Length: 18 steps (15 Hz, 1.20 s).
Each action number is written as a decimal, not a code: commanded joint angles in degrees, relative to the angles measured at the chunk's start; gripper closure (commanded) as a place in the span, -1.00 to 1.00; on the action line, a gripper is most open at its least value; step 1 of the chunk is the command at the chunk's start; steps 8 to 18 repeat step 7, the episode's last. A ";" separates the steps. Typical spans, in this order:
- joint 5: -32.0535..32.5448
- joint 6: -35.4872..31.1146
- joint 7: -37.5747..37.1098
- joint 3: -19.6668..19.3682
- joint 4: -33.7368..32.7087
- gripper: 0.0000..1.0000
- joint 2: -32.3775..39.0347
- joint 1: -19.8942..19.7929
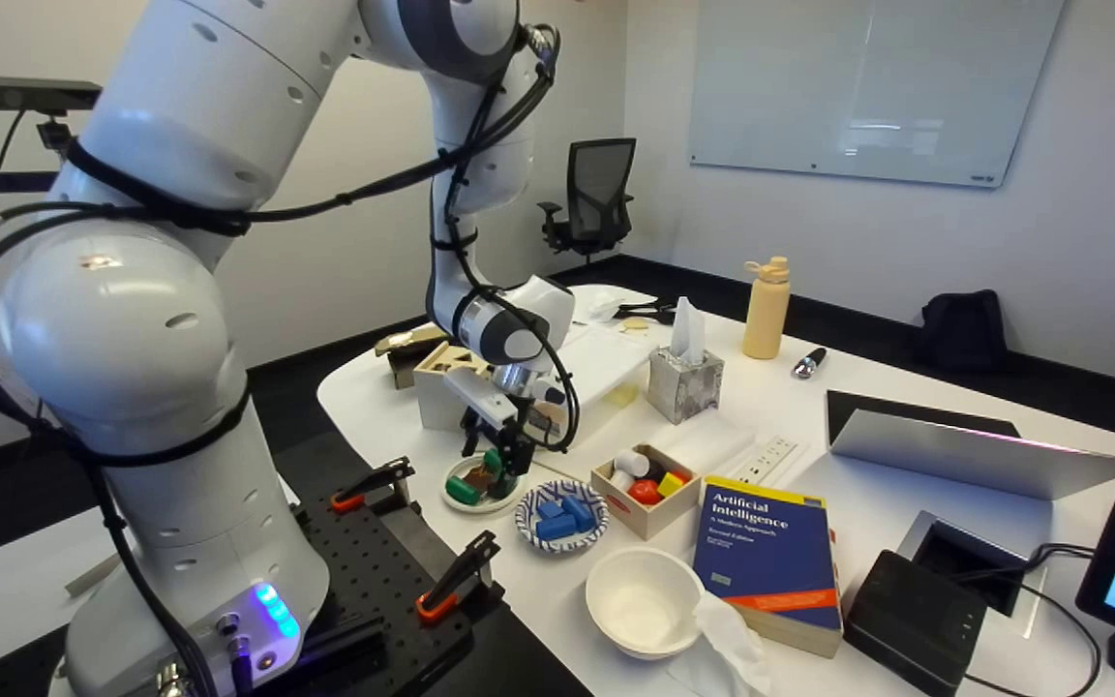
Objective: Put the yellow block from the white bowl in the box then put the green blocks on the white plate.
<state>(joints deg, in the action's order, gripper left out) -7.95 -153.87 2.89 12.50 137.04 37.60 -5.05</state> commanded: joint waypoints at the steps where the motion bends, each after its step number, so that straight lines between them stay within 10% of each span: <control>1: -1.29 6.89 2.48 -0.74 4.21 -1.00 -9.41 -2.12; 18: 1.96 11.78 2.92 -6.57 4.82 -1.00 -16.51 -0.08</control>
